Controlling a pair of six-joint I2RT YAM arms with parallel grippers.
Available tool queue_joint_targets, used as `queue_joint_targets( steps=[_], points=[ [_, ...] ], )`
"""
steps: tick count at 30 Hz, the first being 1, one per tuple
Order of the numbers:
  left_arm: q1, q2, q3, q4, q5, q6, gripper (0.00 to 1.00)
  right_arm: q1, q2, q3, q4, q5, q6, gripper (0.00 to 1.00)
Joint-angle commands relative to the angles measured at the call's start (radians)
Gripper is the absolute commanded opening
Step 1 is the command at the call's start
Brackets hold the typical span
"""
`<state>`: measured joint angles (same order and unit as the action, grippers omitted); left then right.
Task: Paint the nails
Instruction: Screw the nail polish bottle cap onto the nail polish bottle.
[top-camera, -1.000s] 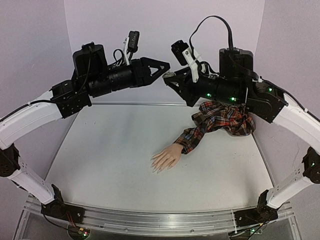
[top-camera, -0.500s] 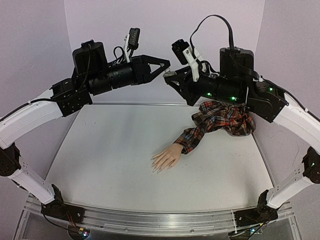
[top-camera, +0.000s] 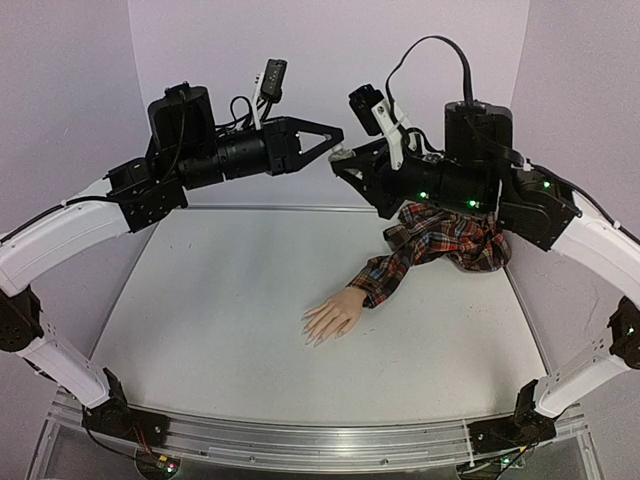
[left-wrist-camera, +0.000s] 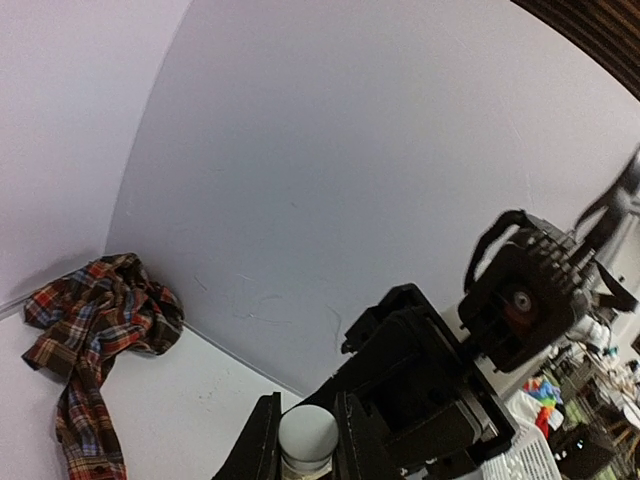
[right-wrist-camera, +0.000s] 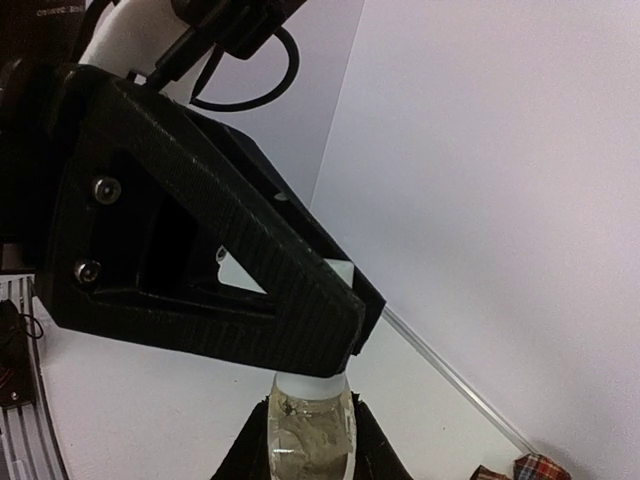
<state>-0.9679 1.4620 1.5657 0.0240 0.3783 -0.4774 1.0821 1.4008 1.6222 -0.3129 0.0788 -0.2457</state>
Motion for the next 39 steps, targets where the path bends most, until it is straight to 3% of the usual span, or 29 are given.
queue_joint_targets(
  steps=[1, 6, 11, 16, 21, 24, 30, 39],
  points=[
    [-0.023, 0.041, -0.041, 0.047, 0.45, 0.048, 0.0, 0.004, -0.071, -0.072, 0.104, -0.262, 0.045, 0.0],
    [-0.044, 0.058, -0.054, -0.018, 0.717, 0.095, 0.0, 0.005, -0.169, -0.206, 0.204, -0.63, 0.038, 0.0],
    [-0.076, 0.116, -0.012, -0.095, 0.908, 0.097, 0.0, 0.002, -0.15, -0.168, 0.21, -0.913, 0.065, 0.0],
    [-0.083, 0.105, 0.014, -0.21, 0.779, 0.238, 0.0, 0.002, -0.144, -0.16, 0.229, -0.919, 0.071, 0.0],
    [-0.085, 0.011, -0.096, -0.057, 0.485, 0.292, 0.0, 0.002, -0.15, -0.19, 0.317, -0.841, 0.11, 0.0],
    [-0.087, -0.01, -0.114, -0.031, 0.405, 0.346, 0.0, 0.0, -0.149, -0.202, 0.365, -0.782, 0.125, 0.0],
    [-0.089, 0.003, -0.096, -0.077, 0.308, 0.438, 0.0, -0.026, -0.127, -0.176, 0.387, -0.741, 0.168, 0.0],
    [-0.089, 0.053, -0.046, -0.145, 0.334, 0.475, 0.0, -0.047, -0.127, -0.166, 0.397, -0.808, 0.195, 0.0]
  ],
)
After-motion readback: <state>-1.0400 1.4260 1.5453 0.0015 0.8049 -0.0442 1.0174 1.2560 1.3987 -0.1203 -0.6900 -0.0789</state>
